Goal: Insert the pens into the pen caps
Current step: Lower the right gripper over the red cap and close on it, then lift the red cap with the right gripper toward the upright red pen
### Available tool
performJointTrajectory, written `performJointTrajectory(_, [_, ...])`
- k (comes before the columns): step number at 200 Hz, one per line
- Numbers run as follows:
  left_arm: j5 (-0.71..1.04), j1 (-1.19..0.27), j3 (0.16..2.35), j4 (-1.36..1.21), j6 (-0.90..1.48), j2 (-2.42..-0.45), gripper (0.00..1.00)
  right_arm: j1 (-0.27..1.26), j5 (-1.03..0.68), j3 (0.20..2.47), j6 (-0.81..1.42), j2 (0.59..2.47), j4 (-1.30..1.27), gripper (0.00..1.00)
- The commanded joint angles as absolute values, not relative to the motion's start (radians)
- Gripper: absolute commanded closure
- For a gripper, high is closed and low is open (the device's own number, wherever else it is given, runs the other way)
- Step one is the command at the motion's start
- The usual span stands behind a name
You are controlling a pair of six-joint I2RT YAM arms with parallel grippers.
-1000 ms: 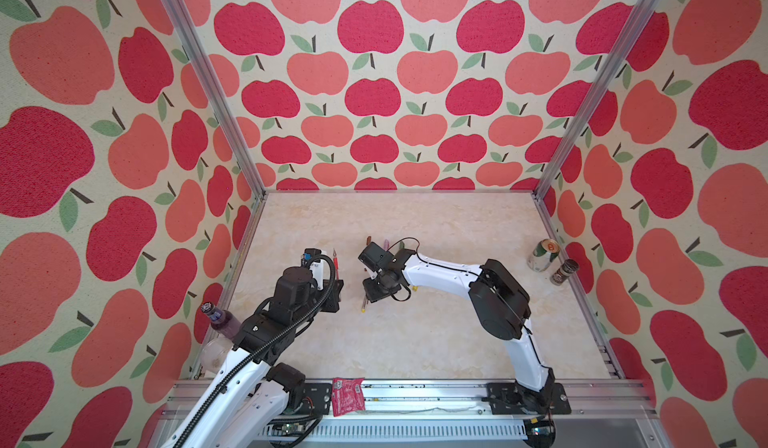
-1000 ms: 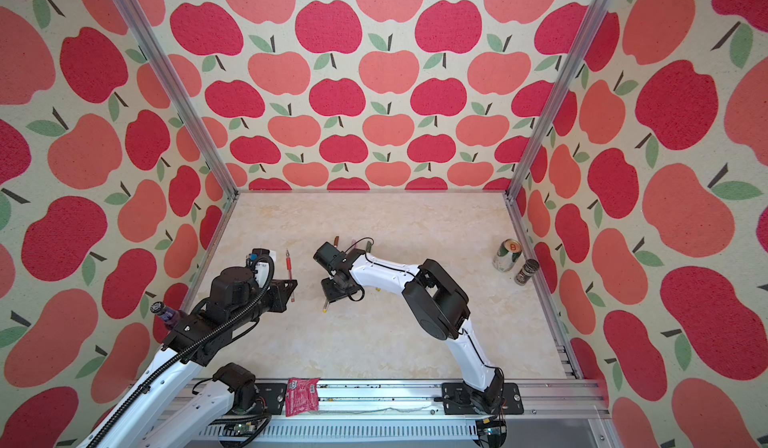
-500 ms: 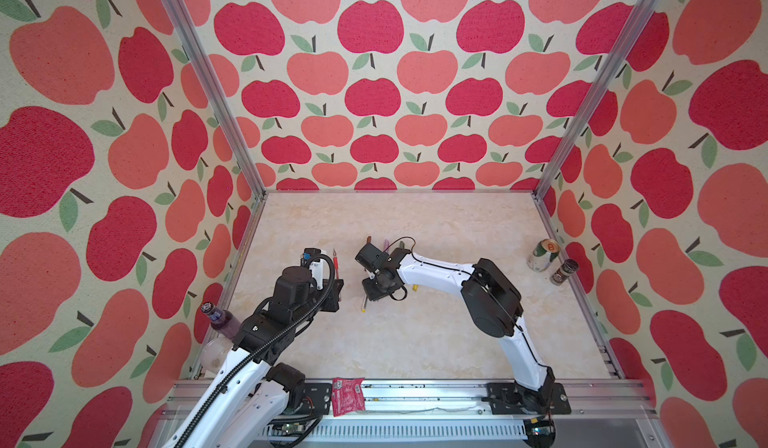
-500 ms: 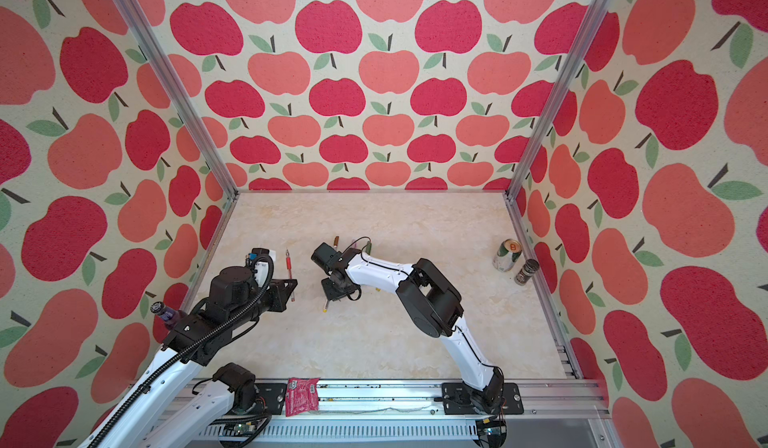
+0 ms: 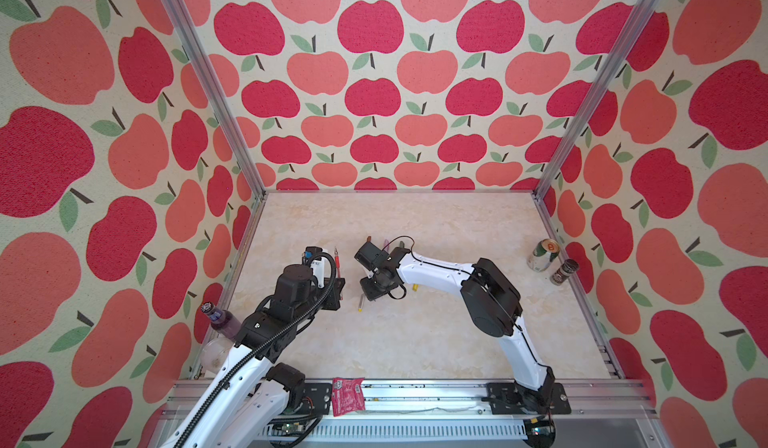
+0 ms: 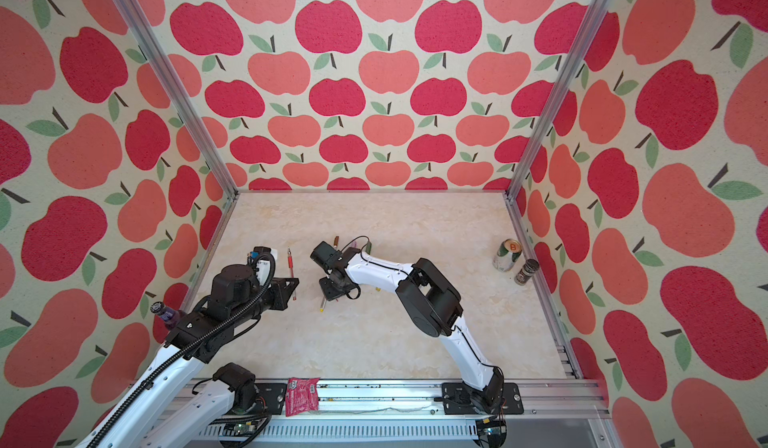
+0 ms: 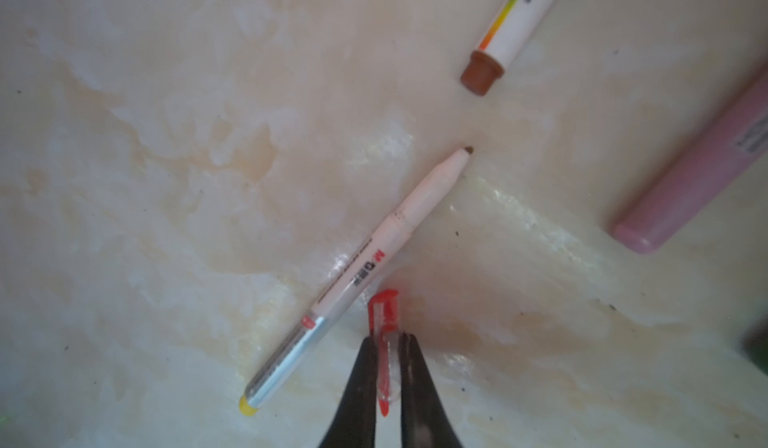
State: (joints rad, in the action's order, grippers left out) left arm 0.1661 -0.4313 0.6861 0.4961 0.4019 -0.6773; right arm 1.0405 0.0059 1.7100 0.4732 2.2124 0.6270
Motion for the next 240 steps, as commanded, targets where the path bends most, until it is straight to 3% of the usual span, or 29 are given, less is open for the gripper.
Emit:
performJointTrajectory(1, [0.179,-0.424,0.695,0.469,0.404,-0.686,0.97,1.046,-0.004,1.686,0.469,2.205,0.632,0.9])
performJointTrajectory(78, [0.22,-0.423,0.7,0.434,0.408,-0.733,0.97,1.028,0.037,1.601,0.484,2.065,0.582,0.91])
performJointTrajectory(137, [0.463,-0.431,0.667,0.285,0.409,-0.82,0.97,0.93,-0.001,1.418,0.546,1.799,0.422,0.91])
performJointTrajectory(187, [0.619,-0.525,0.664,0.121,0.413,-0.948,0.97,0.82,-0.044,1.235,0.599,1.533,0.226,0.91])
performJointTrajectory(240, [0.642,-0.631,0.699,-0.009,0.446,-1.101,0.97,0.759,-0.093,1.115,0.654,1.357,0.107,0.91])
